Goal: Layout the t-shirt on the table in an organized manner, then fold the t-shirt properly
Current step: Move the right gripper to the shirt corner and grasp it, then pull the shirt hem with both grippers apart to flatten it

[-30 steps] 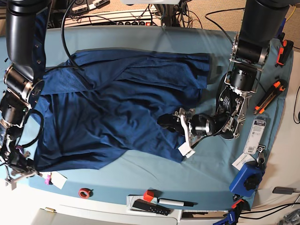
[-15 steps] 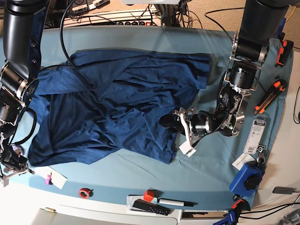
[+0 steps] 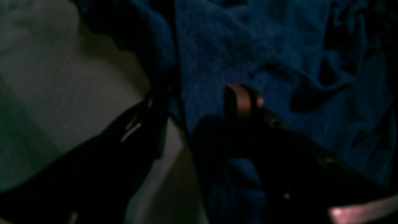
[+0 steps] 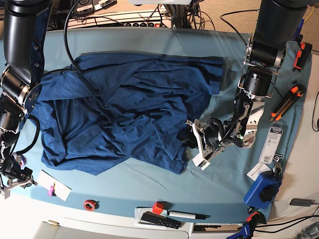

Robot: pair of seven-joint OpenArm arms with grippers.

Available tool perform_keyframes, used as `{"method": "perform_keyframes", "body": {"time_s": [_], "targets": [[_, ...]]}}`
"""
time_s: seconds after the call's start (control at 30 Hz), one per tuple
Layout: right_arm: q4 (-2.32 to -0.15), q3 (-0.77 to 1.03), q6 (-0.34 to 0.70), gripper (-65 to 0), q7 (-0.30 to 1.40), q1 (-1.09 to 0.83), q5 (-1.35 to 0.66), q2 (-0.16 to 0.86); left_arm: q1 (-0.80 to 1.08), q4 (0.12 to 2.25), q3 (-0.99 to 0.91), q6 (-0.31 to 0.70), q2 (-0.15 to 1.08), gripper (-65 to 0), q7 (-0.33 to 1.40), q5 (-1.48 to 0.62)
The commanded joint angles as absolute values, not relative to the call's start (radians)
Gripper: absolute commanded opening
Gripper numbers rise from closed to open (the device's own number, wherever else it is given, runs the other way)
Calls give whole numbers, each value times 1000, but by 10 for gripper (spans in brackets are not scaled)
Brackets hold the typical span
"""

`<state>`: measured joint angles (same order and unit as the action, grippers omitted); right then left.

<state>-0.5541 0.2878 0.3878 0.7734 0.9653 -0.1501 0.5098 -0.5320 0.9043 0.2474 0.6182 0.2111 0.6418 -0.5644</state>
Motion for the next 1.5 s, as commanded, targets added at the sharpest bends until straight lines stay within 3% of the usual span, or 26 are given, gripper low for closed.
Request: {"method": "perform_keyframes", "body": {"time_s": [0.0,0.17,0.4,0.73,1.1,1.2,1.23,1.33,1.37,1.47], "targets": [[-570,289,389,-438,752,1005,-165,523,-565,921,244,620,213,-359,631,-575],[-570,289,491,-439,796,962,-296,522,-556,921,244,625,212,-442,649,-585],[-570,290,621,-439,828,810,-482,501,-549,921,244,633,211,-650,646,-587],[-570,290,667,-439,831,659,-580,494,-548,921,244,632,245,-650,658,-587],[-570,290,513,-439,761,654,-433,493,-537,921,244,633,357,-650,760,-707],[-570,290,495,-439,759,654,-425,493,-537,921,244,677,365,-650,788,-763],[-570,290,496,-439,760,654,-426,493,-537,921,244,698,366,-644,787,-788],[-570,290,496,-439,764,654,-426,493,-544,921,244,698,365,-367,782,-855],[-570,290,496,-439,768,654,-426,493,-547,921,244,693,366,-324,767,-858],[-570,290,496,-439,771,654,-426,493,-562,921,244,646,365,-317,683,-809]]}}
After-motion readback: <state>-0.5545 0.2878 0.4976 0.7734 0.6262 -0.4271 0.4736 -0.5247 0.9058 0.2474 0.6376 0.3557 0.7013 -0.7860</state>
